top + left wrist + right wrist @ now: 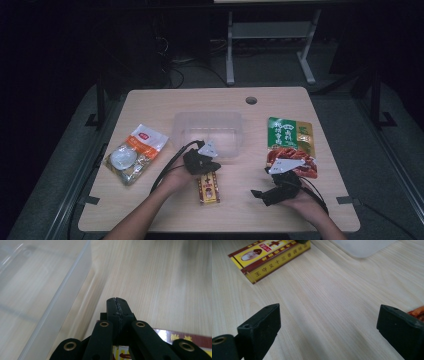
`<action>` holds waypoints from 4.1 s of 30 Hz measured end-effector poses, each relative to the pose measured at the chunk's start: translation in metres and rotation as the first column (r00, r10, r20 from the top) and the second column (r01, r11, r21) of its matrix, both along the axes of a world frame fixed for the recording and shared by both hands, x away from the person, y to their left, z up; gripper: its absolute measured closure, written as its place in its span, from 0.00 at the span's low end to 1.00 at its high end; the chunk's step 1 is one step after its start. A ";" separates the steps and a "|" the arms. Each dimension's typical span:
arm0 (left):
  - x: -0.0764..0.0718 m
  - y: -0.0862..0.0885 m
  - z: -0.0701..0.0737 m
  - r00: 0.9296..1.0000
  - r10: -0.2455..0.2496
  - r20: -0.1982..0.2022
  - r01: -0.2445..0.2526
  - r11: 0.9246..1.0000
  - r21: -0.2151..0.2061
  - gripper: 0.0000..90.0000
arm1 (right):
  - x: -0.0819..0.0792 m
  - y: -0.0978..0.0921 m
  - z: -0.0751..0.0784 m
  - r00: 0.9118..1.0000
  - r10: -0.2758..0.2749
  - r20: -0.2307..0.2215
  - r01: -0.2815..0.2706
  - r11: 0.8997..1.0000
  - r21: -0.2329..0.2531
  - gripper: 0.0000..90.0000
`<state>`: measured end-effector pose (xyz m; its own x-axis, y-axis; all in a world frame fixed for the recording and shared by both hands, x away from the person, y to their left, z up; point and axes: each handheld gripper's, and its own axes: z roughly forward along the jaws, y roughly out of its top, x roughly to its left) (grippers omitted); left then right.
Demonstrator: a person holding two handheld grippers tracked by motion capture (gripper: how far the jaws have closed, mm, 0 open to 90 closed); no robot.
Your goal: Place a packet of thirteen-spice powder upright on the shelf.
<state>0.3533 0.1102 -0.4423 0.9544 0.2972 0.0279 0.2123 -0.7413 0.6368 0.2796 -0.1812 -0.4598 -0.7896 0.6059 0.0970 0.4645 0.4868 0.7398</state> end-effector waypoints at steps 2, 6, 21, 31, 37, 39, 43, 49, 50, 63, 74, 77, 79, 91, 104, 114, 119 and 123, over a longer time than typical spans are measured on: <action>-0.001 0.007 0.001 1.000 0.013 0.004 -0.013 1.000 0.010 1.00 | 0.001 0.000 -0.001 1.000 0.004 0.006 -0.004 1.000 -0.003 0.05; -0.001 0.023 0.004 0.999 0.035 0.005 -0.036 0.999 0.016 1.00 | 0.001 0.001 0.000 1.000 -0.001 -0.004 0.001 1.000 0.000 0.05; -0.012 0.077 0.004 0.991 0.128 -0.027 -0.128 0.992 0.017 1.00 | 0.002 0.004 -0.001 1.000 0.014 0.002 -0.014 1.000 -0.008 0.05; -0.025 0.110 -0.002 0.984 0.172 -0.047 -0.169 0.984 0.050 1.00 | 0.003 0.005 -0.002 1.000 0.022 0.008 -0.022 1.000 -0.017 0.05; -0.038 0.131 0.010 0.975 0.222 -0.021 -0.222 0.975 -0.001 1.00 | 0.002 0.005 -0.001 1.000 0.021 0.006 -0.021 1.000 -0.018 0.05; -0.045 0.141 0.011 0.971 0.237 -0.014 -0.237 0.972 -0.001 1.00 | 0.002 0.005 -0.001 1.000 0.022 0.007 -0.021 1.000 -0.018 0.05; -0.060 0.155 0.007 0.965 0.260 -0.035 -0.260 0.966 -0.001 1.00 | 0.002 0.006 -0.001 1.000 0.022 0.002 -0.022 1.000 -0.020 0.05; -0.077 0.154 -0.002 0.967 0.239 -0.083 -0.239 0.971 0.009 1.00 | 0.001 0.008 -0.001 1.000 0.027 0.009 -0.026 0.999 -0.027 0.05; -0.078 0.153 -0.003 0.969 0.230 -0.090 -0.230 0.973 0.015 1.00 | 0.002 0.008 -0.001 1.000 0.026 0.009 -0.026 0.999 -0.027 0.05; -0.086 0.128 -0.004 0.979 0.145 -0.144 -0.149 0.989 -0.020 1.00 | 0.002 0.007 -0.001 1.000 0.020 0.008 -0.020 0.999 -0.028 0.05; -0.099 0.081 -0.005 0.985 -0.012 -0.170 0.005 0.999 -0.045 1.00 | 0.003 0.003 0.001 1.000 0.008 0.021 -0.008 1.000 -0.022 0.05; -0.100 0.068 -0.005 0.984 -0.042 -0.171 0.034 0.998 -0.047 1.00 | 0.003 0.002 0.001 1.000 0.002 0.020 -0.001 1.000 -0.022 0.05; -0.100 0.066 -0.005 0.985 -0.046 -0.165 0.039 0.998 -0.044 1.00 | 0.003 0.002 0.001 1.000 0.003 0.024 -0.003 1.000 -0.022 0.05; -0.096 0.070 0.003 0.994 -0.008 -0.105 -0.005 0.993 -0.119 0.47 | 0.003 0.003 0.001 1.000 0.006 0.022 -0.005 1.000 -0.023 0.05; -0.091 0.042 -0.014 0.997 -0.029 -0.076 0.024 0.998 -0.059 0.20 | 0.003 0.002 0.001 1.000 0.013 0.021 -0.013 1.000 -0.022 0.05; -0.093 0.038 -0.018 0.997 -0.039 -0.067 0.036 0.998 -0.047 0.27 | 0.003 0.002 0.002 1.000 0.014 0.022 -0.014 1.000 -0.021 0.05; -0.093 0.035 -0.020 0.997 -0.050 -0.062 0.048 0.998 -0.034 0.29 | 0.004 0.003 0.001 1.000 0.015 0.024 -0.015 1.000 -0.018 0.05; -0.094 0.032 -0.021 0.997 -0.056 -0.054 0.055 0.998 -0.024 0.33 | 0.003 0.003 0.002 1.000 0.019 0.022 -0.018 1.000 -0.018 0.05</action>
